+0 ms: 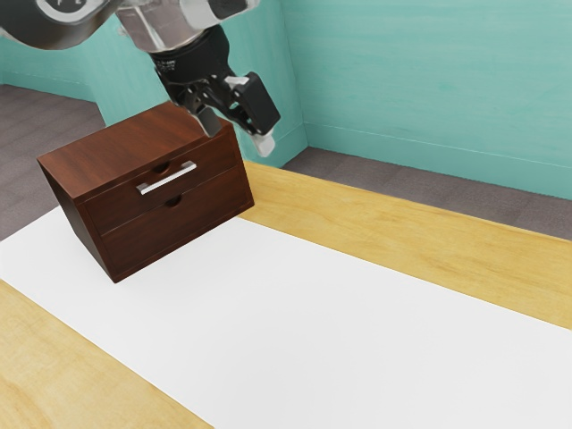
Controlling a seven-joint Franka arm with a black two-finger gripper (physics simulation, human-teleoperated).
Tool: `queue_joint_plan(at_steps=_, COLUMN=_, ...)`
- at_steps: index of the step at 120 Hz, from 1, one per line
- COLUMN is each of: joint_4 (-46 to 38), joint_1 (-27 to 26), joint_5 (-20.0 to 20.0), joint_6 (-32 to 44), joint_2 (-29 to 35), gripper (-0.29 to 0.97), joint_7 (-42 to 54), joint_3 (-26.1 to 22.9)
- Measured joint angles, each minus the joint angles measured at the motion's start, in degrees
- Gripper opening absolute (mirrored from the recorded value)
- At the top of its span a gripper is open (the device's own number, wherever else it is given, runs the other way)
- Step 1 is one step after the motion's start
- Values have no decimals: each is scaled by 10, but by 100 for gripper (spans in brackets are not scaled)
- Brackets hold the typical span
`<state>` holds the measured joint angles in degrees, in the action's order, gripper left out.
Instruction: Pull the drawer handle with one arm to open the drawer
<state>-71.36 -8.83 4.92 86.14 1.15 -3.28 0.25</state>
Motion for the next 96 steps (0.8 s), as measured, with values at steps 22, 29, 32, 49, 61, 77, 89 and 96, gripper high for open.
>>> queue_joint_plan(at_steps=22, joint_4=-10, joint_1=-49, joint_5=20, joint_6=-24, joint_2=-2, gripper=68, joint_7=12, joint_3=10)
queue_joint_plan(at_steps=29, joint_4=-20, joint_1=-80, joint_5=12, joint_6=-43, joint_2=1, gripper=68, joint_7=49, joint_3=35)
queue_joint_plan(at_steps=32, joint_4=-21, joint_1=-85, joint_5=2, joint_6=-52, joint_2=2, gripper=68, joint_7=71, joint_3=40)
queue_joint_plan(at_steps=49, joint_4=-30, joint_1=-57, joint_5=-26, joint_6=-96, joint_2=-3, gripper=68, joint_7=205, joint_3=32)
queue_joint_plan(at_steps=61, joint_4=-111, joint_1=-30, joint_5=-7, joint_6=-73, joint_2=24, gripper=68, joint_7=290, joint_3=26)
queue_joint_plan(at_steps=77, joint_4=-213, joint_1=15, joint_5=36, joint_6=25, joint_2=65, gripper=68, joint_7=383, joint_3=26)
queue_joint_plan(at_steps=89, joint_4=-215, joint_1=32, joint_5=54, joint_6=78, joint_2=49, gripper=68, joint_7=440, joint_3=47)
queue_joint_plan(at_steps=96, joint_4=-214, joint_1=35, joint_5=60, joint_6=98, joint_2=46, gripper=68, joint_7=469, joint_3=67)
